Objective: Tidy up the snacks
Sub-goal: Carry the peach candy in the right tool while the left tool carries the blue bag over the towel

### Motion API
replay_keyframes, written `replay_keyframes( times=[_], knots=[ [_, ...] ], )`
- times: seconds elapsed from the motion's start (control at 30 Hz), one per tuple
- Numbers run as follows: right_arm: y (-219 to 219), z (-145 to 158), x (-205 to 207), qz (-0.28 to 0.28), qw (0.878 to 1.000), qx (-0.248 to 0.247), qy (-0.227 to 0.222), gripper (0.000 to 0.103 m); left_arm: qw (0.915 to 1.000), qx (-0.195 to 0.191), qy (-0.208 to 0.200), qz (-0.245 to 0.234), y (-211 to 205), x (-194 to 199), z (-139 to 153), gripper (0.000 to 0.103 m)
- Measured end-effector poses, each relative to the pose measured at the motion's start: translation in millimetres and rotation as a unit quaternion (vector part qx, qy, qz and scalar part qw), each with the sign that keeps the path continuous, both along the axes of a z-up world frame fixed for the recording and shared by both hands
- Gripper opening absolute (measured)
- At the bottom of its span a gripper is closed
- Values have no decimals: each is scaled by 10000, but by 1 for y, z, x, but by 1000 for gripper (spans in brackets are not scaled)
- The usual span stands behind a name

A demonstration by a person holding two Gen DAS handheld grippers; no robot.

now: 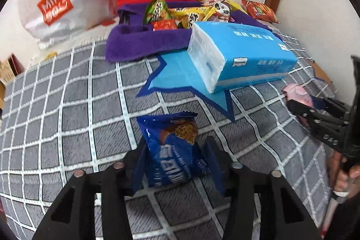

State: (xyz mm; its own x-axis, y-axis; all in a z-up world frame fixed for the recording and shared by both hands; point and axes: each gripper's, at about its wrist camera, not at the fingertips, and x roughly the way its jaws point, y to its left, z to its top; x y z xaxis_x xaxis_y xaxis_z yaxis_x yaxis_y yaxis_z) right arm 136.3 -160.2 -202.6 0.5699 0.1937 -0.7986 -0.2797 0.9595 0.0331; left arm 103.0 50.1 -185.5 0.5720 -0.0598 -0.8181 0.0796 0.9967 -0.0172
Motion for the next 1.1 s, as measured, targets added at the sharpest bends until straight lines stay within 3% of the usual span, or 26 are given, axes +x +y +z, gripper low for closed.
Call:
replay_keyframes(
  times=[0.07,0.2,1.1],
  knots=[
    [1,0,0,-4,10000,-6,-1,45,9991,321,-269,38,-8,-1,-4,55],
    [1,-1,0,-3,10000,-19,-2,46,9995,107,-272,156,-1,3,-2,55],
    [1,-2,1,40,10000,-57,13,55,9994,147,-257,161,-4,2,-4,57]
  ],
)
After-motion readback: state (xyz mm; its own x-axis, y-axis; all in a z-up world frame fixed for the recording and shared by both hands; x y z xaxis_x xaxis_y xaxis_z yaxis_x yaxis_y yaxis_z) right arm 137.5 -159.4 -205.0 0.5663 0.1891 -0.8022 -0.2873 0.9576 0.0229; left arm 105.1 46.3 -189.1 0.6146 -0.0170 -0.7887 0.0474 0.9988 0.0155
